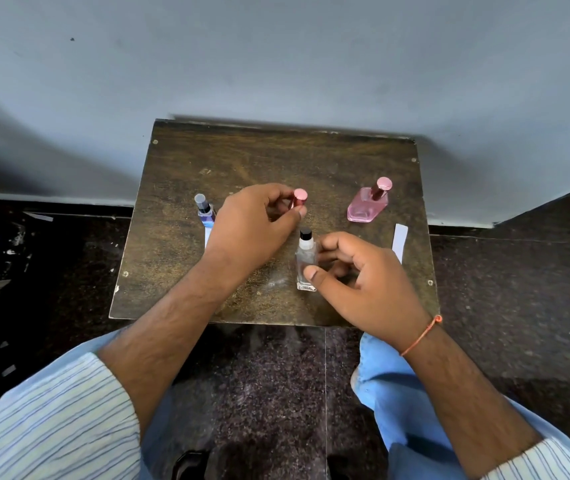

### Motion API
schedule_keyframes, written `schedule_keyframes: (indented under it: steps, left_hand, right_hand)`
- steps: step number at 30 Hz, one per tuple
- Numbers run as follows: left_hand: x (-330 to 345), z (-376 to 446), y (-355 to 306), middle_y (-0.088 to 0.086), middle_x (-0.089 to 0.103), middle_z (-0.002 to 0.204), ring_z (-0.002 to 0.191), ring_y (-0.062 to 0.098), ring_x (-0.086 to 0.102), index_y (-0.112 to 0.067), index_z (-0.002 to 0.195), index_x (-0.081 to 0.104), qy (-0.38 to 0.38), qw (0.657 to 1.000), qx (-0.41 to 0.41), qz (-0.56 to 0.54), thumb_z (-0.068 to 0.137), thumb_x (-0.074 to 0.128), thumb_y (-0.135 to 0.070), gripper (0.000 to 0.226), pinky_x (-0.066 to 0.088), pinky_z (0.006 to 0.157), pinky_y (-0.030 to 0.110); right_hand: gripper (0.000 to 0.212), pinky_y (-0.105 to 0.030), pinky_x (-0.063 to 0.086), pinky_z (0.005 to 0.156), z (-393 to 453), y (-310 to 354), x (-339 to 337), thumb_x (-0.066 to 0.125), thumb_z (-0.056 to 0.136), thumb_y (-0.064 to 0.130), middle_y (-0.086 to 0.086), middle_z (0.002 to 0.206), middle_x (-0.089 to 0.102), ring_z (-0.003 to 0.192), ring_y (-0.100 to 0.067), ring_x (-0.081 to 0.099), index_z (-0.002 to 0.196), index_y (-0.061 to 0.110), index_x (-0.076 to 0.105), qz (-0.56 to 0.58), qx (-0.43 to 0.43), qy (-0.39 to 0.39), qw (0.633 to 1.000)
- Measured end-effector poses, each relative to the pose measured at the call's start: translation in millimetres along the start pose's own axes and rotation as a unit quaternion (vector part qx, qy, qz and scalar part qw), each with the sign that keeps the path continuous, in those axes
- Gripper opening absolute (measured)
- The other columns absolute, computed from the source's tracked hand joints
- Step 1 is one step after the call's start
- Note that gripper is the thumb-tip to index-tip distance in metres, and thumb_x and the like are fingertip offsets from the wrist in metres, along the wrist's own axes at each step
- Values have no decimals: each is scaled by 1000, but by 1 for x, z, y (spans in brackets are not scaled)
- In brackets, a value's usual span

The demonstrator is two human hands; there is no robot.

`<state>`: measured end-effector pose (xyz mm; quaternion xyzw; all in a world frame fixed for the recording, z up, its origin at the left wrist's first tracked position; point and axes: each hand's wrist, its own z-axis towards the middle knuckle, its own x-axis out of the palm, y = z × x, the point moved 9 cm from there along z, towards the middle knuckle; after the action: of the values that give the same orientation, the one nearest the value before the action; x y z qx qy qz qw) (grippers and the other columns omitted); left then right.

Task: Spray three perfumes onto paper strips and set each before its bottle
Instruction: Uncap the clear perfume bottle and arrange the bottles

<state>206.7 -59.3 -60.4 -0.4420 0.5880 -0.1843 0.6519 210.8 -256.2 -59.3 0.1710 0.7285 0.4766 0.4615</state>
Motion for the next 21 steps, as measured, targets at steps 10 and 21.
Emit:
schedule_keyframes:
  steps: [10,21]
  left_hand:
    - [12,3,7,-12,69,70,68,4,63,-39,118,80,23,995,-26,92,94,78,-44,25,45,61,21]
    - [-16,-40,-20,-17,71,87,71,-5,65,-32,150,57,40,995,3,91,97,76,-39,57,46,67,14]
  right_hand:
    - [24,-36,61,64,-5,-7,-15,85,92,28,15,94,79,67,-5,67,115,29,76,17,-3,-16,1000]
    - [27,-44,65,77,3,1,-18,84,92,29,13,103,82,73,-15,76,118,25,76,48,-21,-25,998]
